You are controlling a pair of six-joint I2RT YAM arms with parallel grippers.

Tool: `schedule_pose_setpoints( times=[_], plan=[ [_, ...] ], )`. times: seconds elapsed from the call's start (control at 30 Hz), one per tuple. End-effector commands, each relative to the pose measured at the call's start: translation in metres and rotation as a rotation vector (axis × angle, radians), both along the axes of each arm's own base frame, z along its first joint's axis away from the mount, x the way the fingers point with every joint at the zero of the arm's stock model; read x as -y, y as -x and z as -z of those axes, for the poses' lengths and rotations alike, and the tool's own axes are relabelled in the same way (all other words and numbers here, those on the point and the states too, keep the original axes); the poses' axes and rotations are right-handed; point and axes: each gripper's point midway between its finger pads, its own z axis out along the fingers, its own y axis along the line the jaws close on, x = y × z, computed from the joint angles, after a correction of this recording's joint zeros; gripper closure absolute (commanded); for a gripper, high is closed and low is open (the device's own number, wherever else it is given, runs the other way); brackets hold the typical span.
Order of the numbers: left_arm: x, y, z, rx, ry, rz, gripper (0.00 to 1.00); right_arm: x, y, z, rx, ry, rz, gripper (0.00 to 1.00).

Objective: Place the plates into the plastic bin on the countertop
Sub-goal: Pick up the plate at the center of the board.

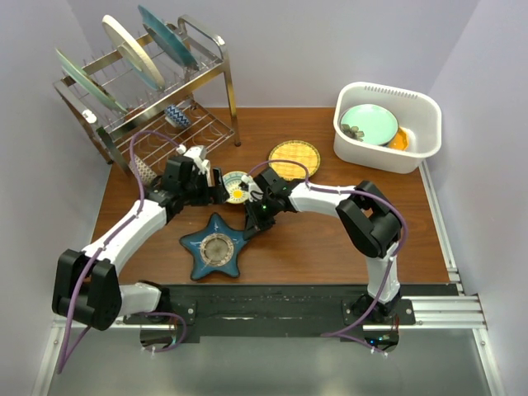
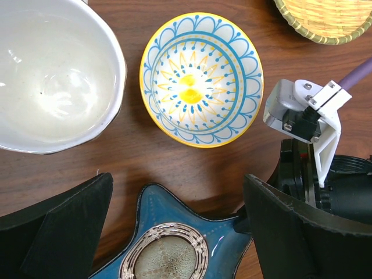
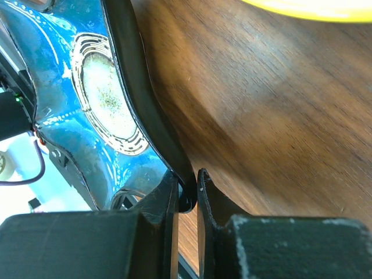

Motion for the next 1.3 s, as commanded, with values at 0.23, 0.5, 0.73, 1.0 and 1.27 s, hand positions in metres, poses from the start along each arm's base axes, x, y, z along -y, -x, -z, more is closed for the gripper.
schedule_pose_setpoints(
  times=[0.23, 0.5, 0.73, 1.0, 1.27],
  plan=[
    [0.011, -0.014, 0.011, -0.002, 0.041, 0.038, 0.02, 0.014, 0.016, -0.027, 0.027, -0.022, -0.008, 1.00],
    [0.021, -0.023, 0.009, 0.007, 0.080, 0.061, 0.02, 0.024, 0.023, -0.036, 0.042, -0.050, 0.008, 1.00],
    [0.021, -0.022, 0.007, 0.009, 0.079, 0.064, 0.02, 0.020, 0.019, -0.066, 0.042, -0.143, 0.019, 1.00],
    [0.017, -0.014, 0.008, 0.011, 0.084, 0.042, 0.02, 0.016, 0.018, -0.100, 0.077, -0.217, -0.060, 1.00],
    [0.012, -0.001, 0.010, 0.000, 0.088, 0.019, 0.02, 0.018, 0.034, -0.120, 0.097, -0.291, -0.195, 1.00]
  ],
)
